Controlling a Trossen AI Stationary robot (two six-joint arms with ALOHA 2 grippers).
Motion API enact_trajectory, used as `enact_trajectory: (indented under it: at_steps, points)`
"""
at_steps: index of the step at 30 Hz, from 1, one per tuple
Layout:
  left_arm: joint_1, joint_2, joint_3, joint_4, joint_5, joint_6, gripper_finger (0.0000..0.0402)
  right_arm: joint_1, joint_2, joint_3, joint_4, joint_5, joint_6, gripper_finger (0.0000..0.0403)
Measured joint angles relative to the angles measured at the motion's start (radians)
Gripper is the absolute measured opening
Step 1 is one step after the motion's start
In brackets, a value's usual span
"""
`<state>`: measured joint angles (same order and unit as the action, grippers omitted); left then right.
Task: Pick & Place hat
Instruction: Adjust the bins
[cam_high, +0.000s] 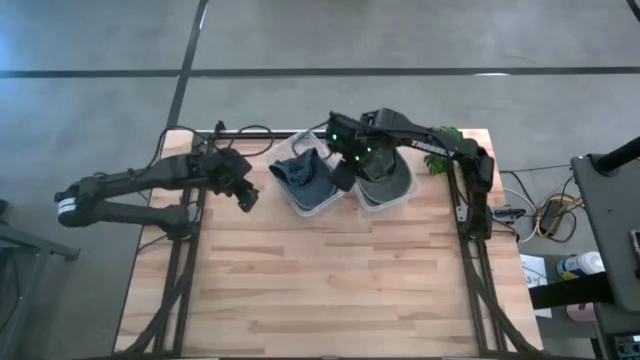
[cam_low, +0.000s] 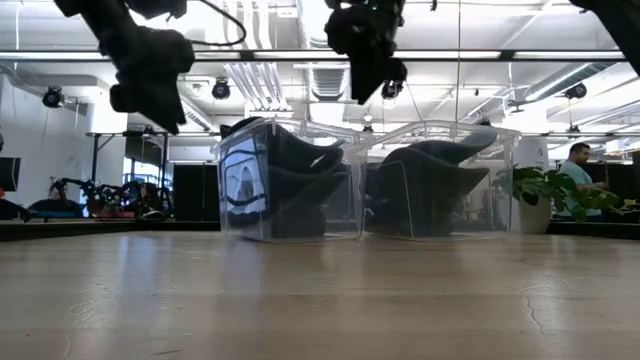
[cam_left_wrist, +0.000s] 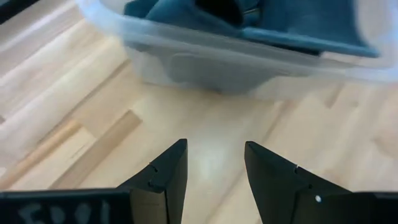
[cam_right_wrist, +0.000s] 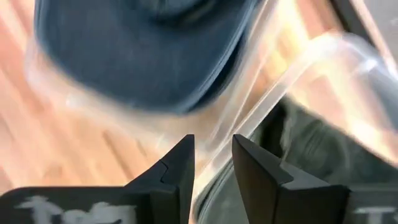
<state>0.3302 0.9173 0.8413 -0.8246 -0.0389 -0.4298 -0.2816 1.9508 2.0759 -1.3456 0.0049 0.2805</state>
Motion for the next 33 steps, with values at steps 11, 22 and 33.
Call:
enact_trajectory:
  at_steps: [11, 22, 33]
  points:
    - [0.029, 0.115, -0.127, 0.305, -0.074, 0.079, 0.0153, 0.01, -0.018, -0.149, -0.078, 0.368, 0.123, 0.0082]
    - [0.156, 0.28, -0.127, 0.432, -0.174, 0.289, 0.0153, -0.141, -0.019, -0.346, 0.247, 0.078, 0.147, 0.0042]
    - [0.215, 0.454, -0.053, 0.667, -0.108, 0.532, 0.0153, -0.137, -0.018, -0.33, 0.331, 0.13, 0.197, 0.0038]
